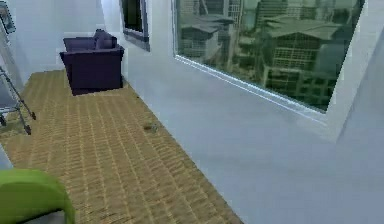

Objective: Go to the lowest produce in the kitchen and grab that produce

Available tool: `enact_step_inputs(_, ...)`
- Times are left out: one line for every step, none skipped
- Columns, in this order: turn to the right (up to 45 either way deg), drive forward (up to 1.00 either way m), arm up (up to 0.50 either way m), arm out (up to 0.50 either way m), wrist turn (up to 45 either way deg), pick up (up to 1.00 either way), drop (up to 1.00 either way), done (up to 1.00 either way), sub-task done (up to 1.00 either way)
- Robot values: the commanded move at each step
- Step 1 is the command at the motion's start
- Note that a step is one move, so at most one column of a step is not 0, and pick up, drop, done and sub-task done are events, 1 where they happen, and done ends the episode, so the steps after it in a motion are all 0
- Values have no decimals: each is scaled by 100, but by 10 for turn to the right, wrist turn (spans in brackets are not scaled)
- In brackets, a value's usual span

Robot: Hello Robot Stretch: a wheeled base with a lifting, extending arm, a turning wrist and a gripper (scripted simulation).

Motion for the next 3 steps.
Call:
enact_step_inputs(0, 30, 0, 0, 0, 0, 0, 0, 0)
enact_step_inputs(-270, 0, 0, 0, 0, 0, 0, 0, 0)
enact_step_inputs(0, 100, 0, 0, 0, 0, 0, 0, 0)
